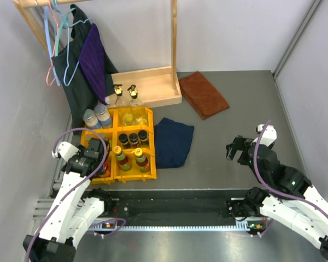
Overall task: Organize the condiment bottles
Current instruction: Place the bottle in the storage box.
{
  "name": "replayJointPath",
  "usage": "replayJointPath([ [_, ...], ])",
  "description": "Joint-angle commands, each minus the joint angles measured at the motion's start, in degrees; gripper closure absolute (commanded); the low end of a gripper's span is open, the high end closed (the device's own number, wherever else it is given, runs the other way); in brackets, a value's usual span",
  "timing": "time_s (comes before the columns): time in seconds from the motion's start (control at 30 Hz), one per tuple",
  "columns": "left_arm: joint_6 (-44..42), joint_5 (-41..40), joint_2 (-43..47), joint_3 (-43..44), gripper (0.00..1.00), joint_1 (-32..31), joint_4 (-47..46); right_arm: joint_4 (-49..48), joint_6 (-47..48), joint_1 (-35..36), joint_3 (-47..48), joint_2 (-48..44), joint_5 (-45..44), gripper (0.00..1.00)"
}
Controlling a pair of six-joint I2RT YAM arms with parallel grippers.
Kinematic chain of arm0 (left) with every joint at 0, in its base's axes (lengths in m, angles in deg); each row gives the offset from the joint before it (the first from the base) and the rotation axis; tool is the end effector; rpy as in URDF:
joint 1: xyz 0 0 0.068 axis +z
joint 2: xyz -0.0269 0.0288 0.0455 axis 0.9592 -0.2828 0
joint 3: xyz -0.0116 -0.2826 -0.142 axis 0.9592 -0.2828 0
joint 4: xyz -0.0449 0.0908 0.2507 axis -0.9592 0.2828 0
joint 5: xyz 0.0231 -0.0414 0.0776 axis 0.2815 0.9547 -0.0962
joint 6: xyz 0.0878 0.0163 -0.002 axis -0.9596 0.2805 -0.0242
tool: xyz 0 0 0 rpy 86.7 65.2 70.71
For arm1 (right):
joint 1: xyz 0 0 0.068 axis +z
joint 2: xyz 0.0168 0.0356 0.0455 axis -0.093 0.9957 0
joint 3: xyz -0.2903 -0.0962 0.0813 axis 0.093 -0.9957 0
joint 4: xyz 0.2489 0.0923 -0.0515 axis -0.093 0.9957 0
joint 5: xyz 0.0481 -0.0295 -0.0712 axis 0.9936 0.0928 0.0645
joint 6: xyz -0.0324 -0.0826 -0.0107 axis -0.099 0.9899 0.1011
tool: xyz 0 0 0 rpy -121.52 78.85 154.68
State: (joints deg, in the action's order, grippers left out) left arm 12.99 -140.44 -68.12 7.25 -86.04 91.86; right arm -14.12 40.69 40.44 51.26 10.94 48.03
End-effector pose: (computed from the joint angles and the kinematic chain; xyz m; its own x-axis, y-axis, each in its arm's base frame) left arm 0.0984 0.0424 0.2577 -0.1254 -0.5766 -0.8074 -0.9108 0.3895 -0.1367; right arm 0.0958 0.0311 0.3034 -0.4325 0.2370 -0.8699 0.0314 0.9682 0.2481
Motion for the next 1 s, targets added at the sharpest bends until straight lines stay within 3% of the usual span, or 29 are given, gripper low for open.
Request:
replayJointPath([
  [0.0,3.41,-2.66,0.06,-1.15,0.94,0.08,-6.51,-1.50,0.37,-0.43,0.21,-0.62,-0.22,0.01],
  [0.17,3.67,-2.04,-0.20,-3.00,0.86,0.08,-8.09,-1.84,0.37,-0.51,0.04,-0.53,-0.14,0.01],
  [0.27,2.88,-1.52,-0.47,-3.88,0.60,0.08,-9.14,-1.76,0.46,-0.51,0.04,-0.44,-0.14,0.01],
  [0.33,2.79,-1.43,-0.29,-4.15,0.51,0.08,-9.58,-1.58,0.46,-0.43,0.12,-0.44,-0.05,0.01],
  [0.37,2.70,-1.43,-0.29,-4.24,0.38,0.08,-9.93,-1.58,0.46,-0.43,0.21,-0.53,-0.14,0.01],
  [0.47,2.27,-1.43,-0.29,-3.80,0.27,0.08,-9.85,-1.50,0.46,-0.52,0.21,-0.53,-0.14,0.01],
  [0.6,1.47,-1.60,0.06,-2.31,0.04,0.08,-9.24,-1.50,0.46,-0.52,0.21,-0.53,-0.22,0.01],
  [0.97,-10.12,1.47,4.18,7.26,0.01,0.08,-8.53,-1.67,0.72,-0.43,0.47,-0.09,-0.14,0.01],
])
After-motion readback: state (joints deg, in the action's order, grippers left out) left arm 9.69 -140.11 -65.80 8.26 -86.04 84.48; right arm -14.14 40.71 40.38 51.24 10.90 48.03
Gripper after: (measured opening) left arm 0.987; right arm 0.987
